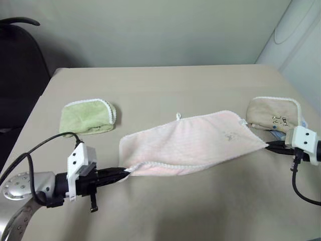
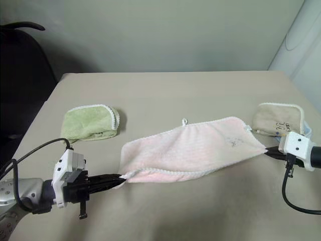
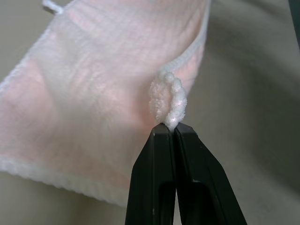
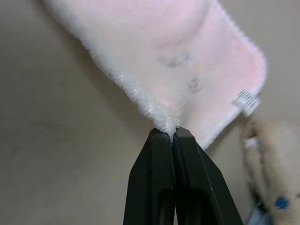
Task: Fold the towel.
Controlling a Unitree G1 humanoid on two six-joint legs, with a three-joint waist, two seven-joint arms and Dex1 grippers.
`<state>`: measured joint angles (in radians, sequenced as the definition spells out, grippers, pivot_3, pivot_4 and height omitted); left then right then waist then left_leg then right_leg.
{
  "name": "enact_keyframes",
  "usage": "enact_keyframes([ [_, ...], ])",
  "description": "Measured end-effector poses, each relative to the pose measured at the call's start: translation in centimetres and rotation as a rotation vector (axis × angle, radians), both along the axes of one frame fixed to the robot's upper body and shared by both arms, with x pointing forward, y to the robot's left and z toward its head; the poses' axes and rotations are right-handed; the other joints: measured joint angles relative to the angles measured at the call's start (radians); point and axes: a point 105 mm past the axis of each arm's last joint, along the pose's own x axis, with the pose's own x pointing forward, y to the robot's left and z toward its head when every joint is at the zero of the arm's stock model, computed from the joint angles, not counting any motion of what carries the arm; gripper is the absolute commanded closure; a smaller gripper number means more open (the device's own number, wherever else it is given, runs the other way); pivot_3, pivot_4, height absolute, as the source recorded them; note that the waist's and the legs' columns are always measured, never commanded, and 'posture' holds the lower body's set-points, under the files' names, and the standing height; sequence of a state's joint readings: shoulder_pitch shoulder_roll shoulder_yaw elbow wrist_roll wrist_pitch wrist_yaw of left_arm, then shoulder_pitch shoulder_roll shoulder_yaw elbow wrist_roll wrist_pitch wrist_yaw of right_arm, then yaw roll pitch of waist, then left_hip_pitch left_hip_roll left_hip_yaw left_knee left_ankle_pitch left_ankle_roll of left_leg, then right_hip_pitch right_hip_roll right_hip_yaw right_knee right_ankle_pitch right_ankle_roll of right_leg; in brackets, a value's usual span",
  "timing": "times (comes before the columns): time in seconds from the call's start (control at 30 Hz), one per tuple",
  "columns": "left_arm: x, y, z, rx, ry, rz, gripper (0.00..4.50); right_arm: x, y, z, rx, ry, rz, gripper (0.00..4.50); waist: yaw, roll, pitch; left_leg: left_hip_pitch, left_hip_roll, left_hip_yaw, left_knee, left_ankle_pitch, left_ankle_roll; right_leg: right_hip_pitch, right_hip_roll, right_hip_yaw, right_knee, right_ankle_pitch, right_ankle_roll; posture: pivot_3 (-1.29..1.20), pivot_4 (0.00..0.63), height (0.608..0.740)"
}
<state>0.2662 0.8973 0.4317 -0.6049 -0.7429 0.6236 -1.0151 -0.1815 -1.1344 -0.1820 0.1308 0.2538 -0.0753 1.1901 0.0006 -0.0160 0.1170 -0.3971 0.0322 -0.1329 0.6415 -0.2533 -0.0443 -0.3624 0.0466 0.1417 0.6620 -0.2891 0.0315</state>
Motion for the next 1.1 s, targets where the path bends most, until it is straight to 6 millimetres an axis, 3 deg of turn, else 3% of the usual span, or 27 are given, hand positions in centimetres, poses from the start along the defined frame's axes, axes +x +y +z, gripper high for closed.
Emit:
enact_keyframes([
  [0.1,2.6,0.9,1.1,-0.045,-0.080,0.101,4.47,3.4,0.8,1.8,-0.015,-0.125,-0.014,4.50,-0.002,0.000,0.000,0.003,0.000,-0.001,0.000,-0.001,0.001,0.001,0.000,-0.001,0.001,0.000,0.000,0.00,0.150,0.740],
  [0.27,7.6,3.0,2.4,-0.104,-0.167,0.295,4.47,8.7,2.7,1.9,-0.054,-0.218,-0.043,4.50,-0.001,0.001,0.000,-0.001,0.000,-0.002,-0.001,-0.001,0.002,-0.003,-0.001,-0.002,0.002,0.000,-0.001,0.00,0.150,0.740],
  [0.37,8.9,3.7,1.1,-0.061,-0.150,0.344,4.47,10.7,3.3,0.9,-0.098,-0.226,-0.063,4.50,-0.001,0.001,0.000,-0.004,0.000,-0.003,0.000,0.004,-0.007,-0.006,-0.001,-0.003,0.003,0.001,-0.002,0.00,0.150,0.740],
  [0.5,10.2,3.9,-1.5,0.033,-0.118,0.348,4.47,12.7,4.1,-1.3,-0.183,-0.212,-0.080,4.50,-0.001,0.001,0.000,-0.005,0.000,-0.004,-0.001,0.002,-0.003,-0.008,-0.001,-0.003,0.003,0.001,-0.002,0.00,0.150,0.740],
  [0.6,10.6,3.6,-3.0,0.102,-0.112,0.317,3.79,13.4,4.2,-2.4,-0.226,-0.223,-0.096,3.89,0.000,0.001,0.000,-0.008,0.000,-0.004,-0.002,0.003,-0.005,-0.011,-0.001,-0.003,0.003,0.002,-0.003,0.00,0.150,0.740],
  [0.9,11.5,4.2,-4.1,0.147,-0.134,0.348,0.61,14.3,3.0,-1.5,-0.284,-0.362,-0.151,0.78,-0.001,0.001,0.000,-0.008,0.000,-0.004,-0.003,0.003,-0.005,-0.011,-0.002,-0.003,0.002,0.002,-0.004,0.00,0.150,0.740],
  [0.97,11.9,4.3,-4.0,0.141,-0.155,0.375,0.61,14.3,2.7,-1.0,-0.300,-0.405,-0.152,0.14,-0.001,0.001,0.000,-0.008,0.000,-0.004,-0.003,0.003,-0.004,-0.011,-0.002,-0.003,0.002,0.002,-0.004,0.00,0.150,0.740],
  [1.1,12.9,4.8,-2.6,0.094,-0.230,0.464,0.61,14.0,1.8,0.3,-0.295,-0.458,-0.169,0.14,-0.001,0.001,0.000,-0.008,0.000,-0.003,-0.004,0.003,-0.004,-0.011,-0.002,-0.003,0.002,0.002,-0.004,0.00,0.150,0.740],
])
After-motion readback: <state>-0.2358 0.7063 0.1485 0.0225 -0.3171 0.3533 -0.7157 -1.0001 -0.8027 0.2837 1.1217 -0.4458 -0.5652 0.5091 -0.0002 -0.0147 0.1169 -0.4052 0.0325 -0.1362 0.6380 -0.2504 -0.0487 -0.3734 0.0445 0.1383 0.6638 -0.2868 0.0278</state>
